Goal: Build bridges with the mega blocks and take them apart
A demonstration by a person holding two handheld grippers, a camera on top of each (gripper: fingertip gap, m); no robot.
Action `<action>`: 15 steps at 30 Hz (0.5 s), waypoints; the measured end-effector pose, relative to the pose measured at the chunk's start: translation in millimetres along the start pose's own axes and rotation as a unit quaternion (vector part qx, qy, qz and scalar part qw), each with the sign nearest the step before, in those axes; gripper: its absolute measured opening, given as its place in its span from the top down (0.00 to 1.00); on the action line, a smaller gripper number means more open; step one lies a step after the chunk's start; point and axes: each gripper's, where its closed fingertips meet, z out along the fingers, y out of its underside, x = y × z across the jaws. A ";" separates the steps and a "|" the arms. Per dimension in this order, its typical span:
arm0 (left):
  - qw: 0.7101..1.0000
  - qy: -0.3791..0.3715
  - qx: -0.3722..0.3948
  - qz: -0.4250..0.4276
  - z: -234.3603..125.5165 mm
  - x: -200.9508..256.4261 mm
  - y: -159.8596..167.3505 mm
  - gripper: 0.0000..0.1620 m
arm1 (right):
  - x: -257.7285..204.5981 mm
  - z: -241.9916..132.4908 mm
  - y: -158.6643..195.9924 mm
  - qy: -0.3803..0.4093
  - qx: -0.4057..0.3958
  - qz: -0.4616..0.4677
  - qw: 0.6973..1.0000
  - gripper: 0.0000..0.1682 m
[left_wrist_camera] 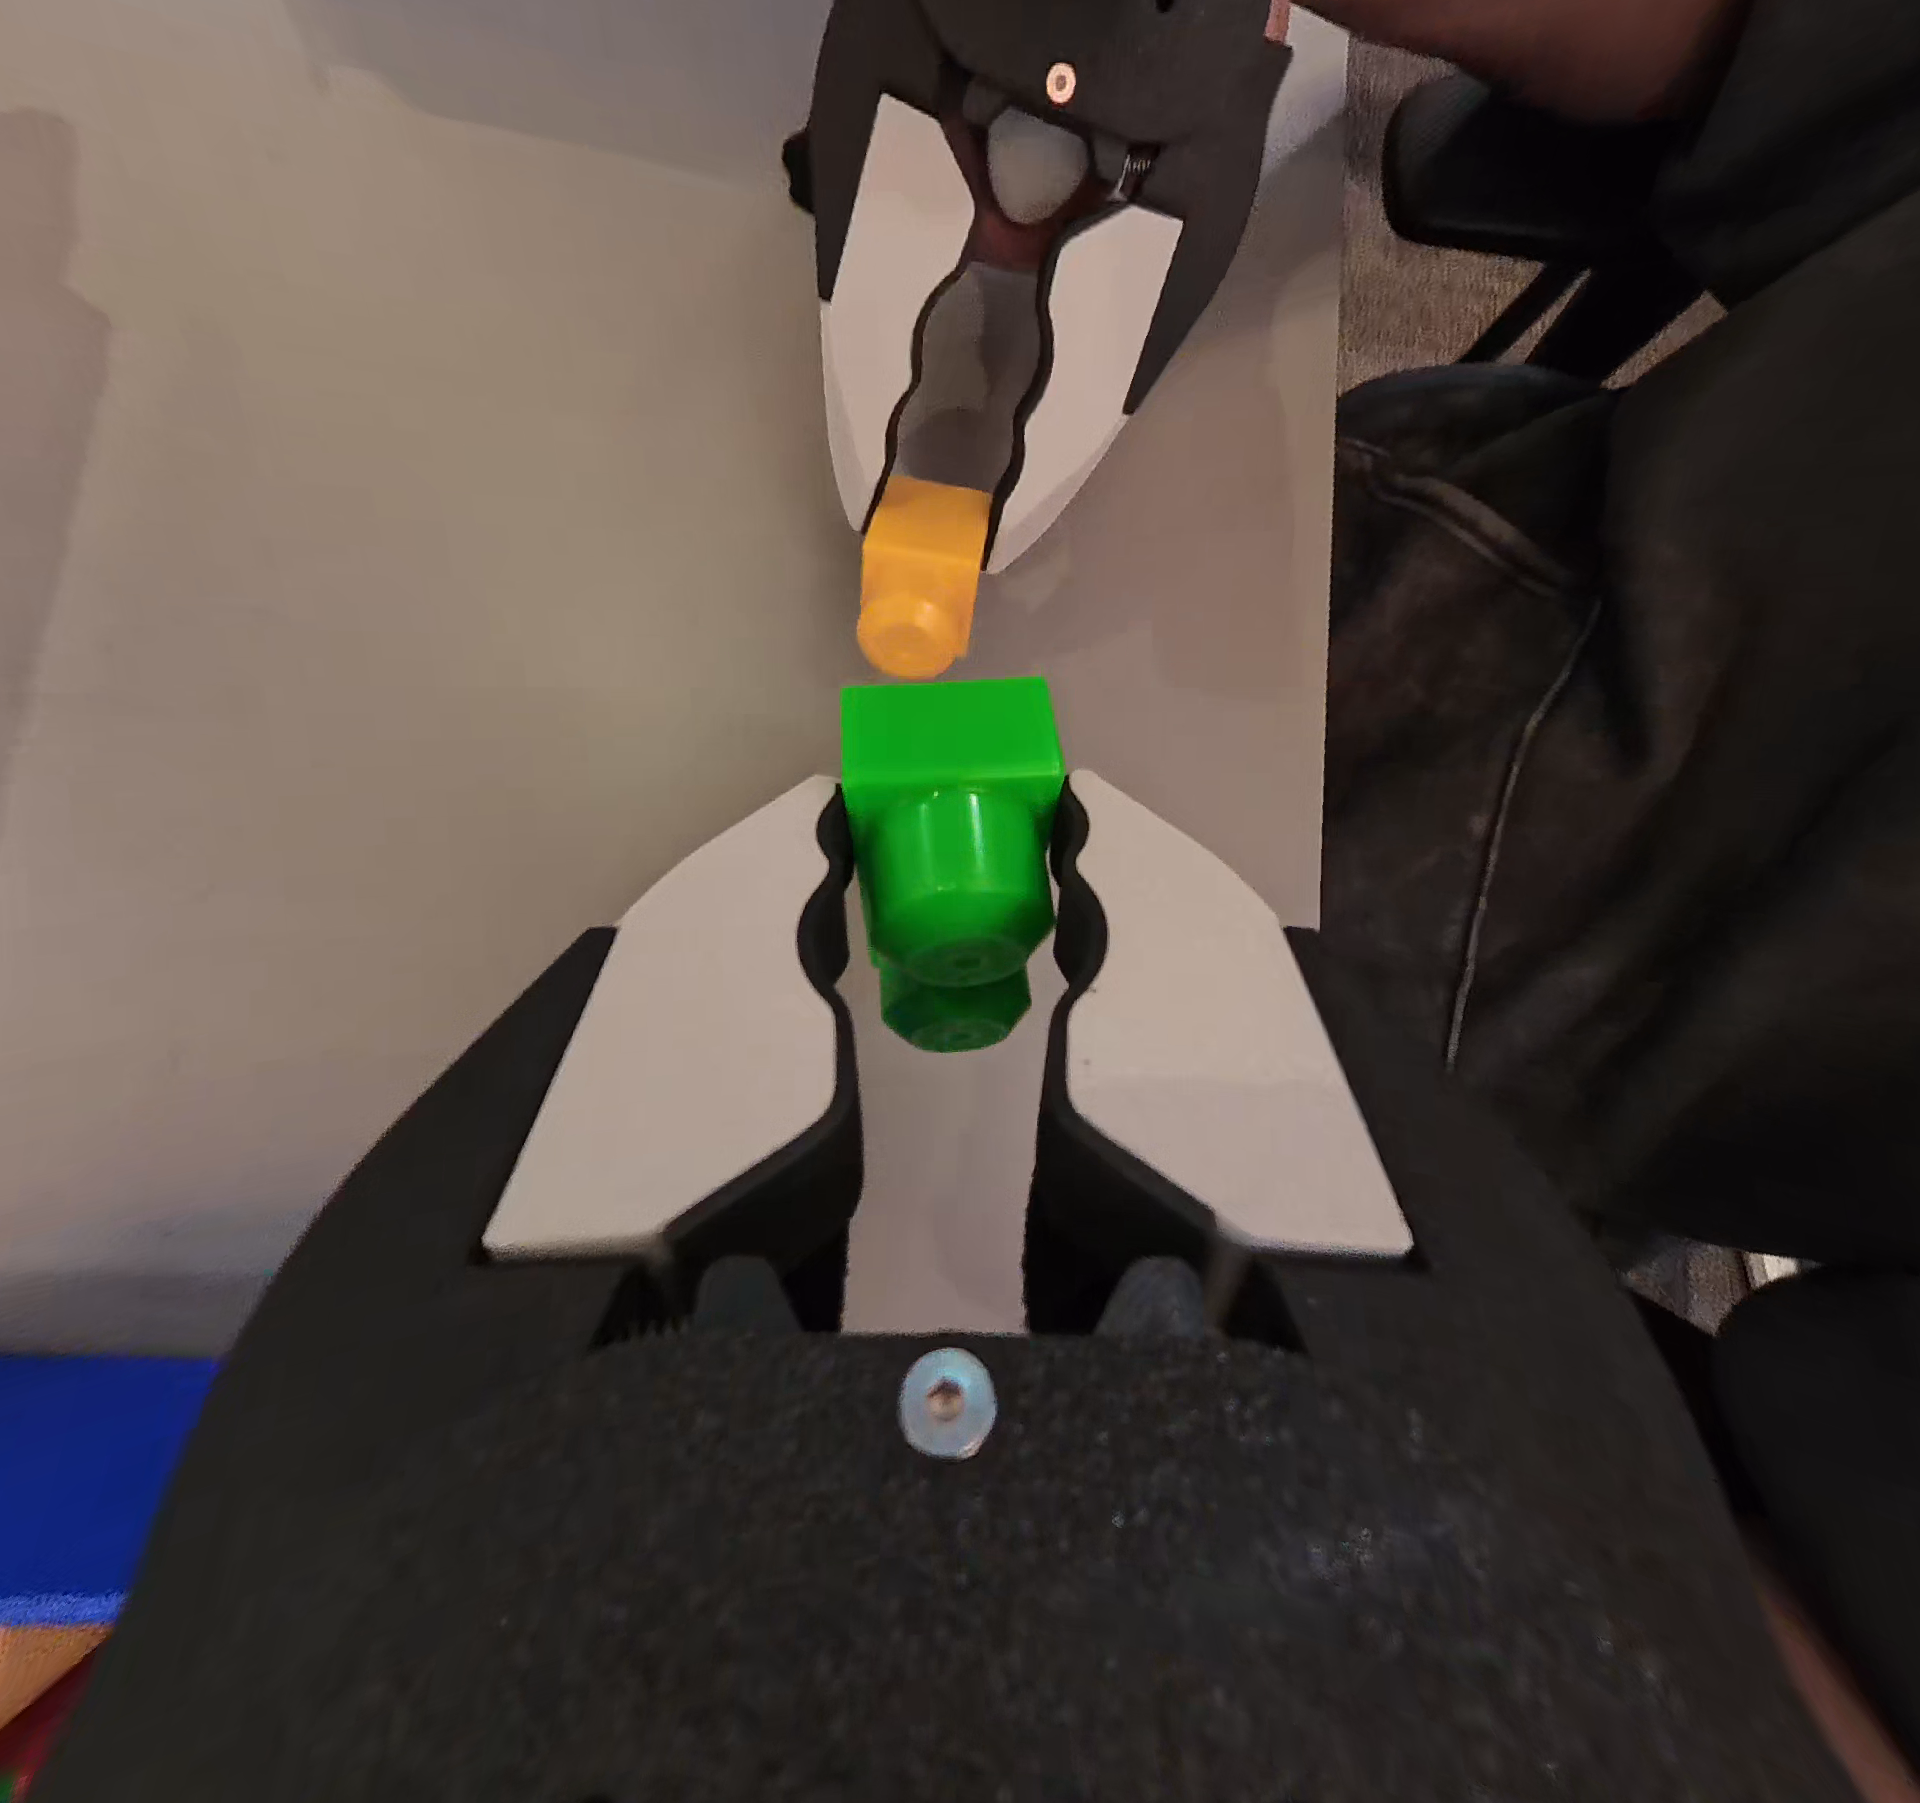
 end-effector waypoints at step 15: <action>0.940 -0.104 0.284 -0.158 15.1 1.5 -9.4 0.78 | 97.6 -205.4 -14.4 0.271 0.055 0.095 0.956 0.79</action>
